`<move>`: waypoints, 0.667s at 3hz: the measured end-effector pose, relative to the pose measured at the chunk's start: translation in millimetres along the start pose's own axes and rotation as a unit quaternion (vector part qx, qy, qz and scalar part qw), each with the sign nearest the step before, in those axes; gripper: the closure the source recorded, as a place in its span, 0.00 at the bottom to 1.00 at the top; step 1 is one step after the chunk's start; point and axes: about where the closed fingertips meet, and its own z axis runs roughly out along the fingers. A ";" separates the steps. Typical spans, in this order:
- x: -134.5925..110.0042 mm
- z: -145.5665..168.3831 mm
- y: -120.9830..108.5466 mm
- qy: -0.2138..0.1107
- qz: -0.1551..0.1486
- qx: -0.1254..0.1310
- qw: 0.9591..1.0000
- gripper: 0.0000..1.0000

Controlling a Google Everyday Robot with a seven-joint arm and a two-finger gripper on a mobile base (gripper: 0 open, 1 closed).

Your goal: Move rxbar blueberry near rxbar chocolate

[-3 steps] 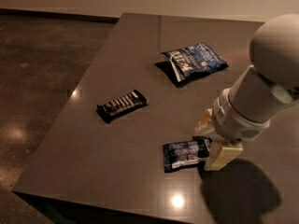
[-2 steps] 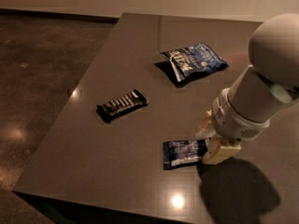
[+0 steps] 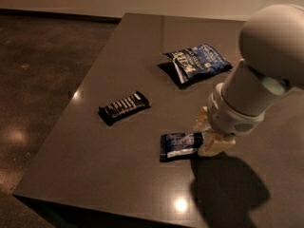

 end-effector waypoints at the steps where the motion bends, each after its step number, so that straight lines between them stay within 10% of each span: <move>1: -35.3 -6.6 -33.6 0.006 -0.006 0.005 1.000 1.00; 2: -58.0 -7.0 -54.4 0.003 -0.012 0.009 1.000 1.00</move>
Offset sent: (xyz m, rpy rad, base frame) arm 0.0707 0.0865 0.0331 0.0021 -0.0267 0.0279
